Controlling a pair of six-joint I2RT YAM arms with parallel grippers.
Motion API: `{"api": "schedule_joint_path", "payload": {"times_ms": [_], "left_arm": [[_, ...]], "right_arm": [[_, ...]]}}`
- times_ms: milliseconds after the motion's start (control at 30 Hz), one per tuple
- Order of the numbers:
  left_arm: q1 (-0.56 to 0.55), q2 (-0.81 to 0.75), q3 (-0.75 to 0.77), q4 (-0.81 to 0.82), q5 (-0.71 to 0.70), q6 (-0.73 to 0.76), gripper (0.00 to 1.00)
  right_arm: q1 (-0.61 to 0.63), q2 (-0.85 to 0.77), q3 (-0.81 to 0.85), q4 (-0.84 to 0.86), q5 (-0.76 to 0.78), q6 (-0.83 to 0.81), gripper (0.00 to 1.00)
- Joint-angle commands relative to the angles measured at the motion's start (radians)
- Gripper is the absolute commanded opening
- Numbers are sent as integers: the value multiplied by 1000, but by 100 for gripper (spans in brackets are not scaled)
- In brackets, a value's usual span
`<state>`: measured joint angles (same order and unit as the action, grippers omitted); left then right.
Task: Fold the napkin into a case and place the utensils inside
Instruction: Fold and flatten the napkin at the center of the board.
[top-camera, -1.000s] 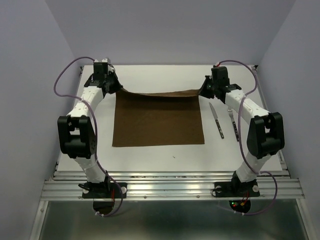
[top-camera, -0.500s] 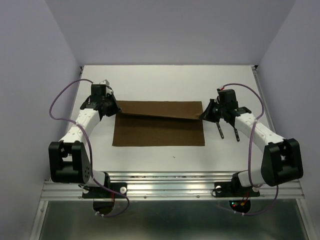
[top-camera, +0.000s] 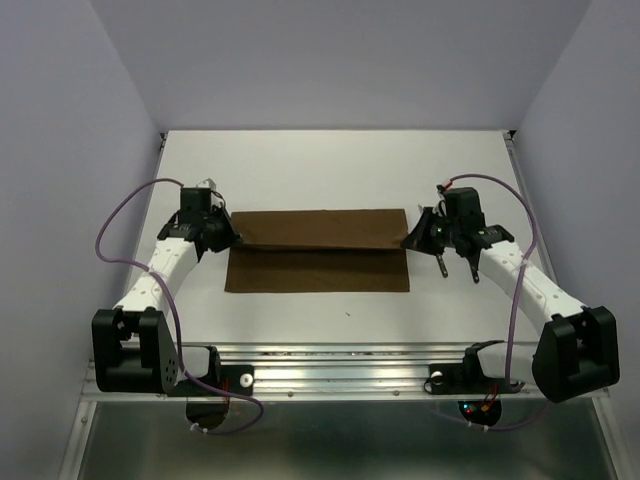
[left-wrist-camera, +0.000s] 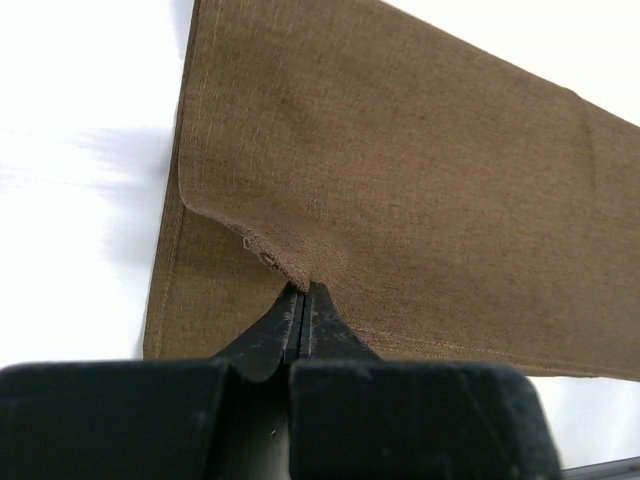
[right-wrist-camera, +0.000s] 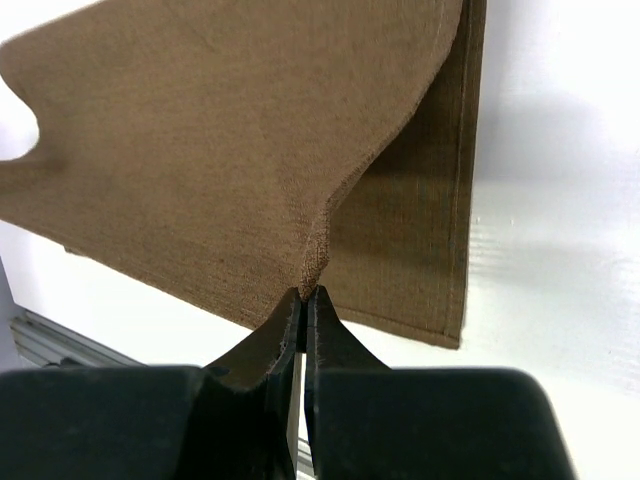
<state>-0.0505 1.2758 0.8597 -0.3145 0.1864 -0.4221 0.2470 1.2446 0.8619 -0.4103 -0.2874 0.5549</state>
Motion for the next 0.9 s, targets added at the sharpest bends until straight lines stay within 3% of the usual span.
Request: {"api": "schedule_joint_path", "payload": {"times_ms": [0, 167, 867], "left_arm": [[5, -38, -37, 18, -18, -24, 0], [5, -29, -53, 32, -34, -40, 0], [5, 16, -116, 71, -19, -80, 0]], "right_arm": [[9, -30, -56, -15, -28, -9, 1], [18, -22, -115, 31, -94, 40, 1], [28, 65, -184, 87, -44, 50, 1]]}}
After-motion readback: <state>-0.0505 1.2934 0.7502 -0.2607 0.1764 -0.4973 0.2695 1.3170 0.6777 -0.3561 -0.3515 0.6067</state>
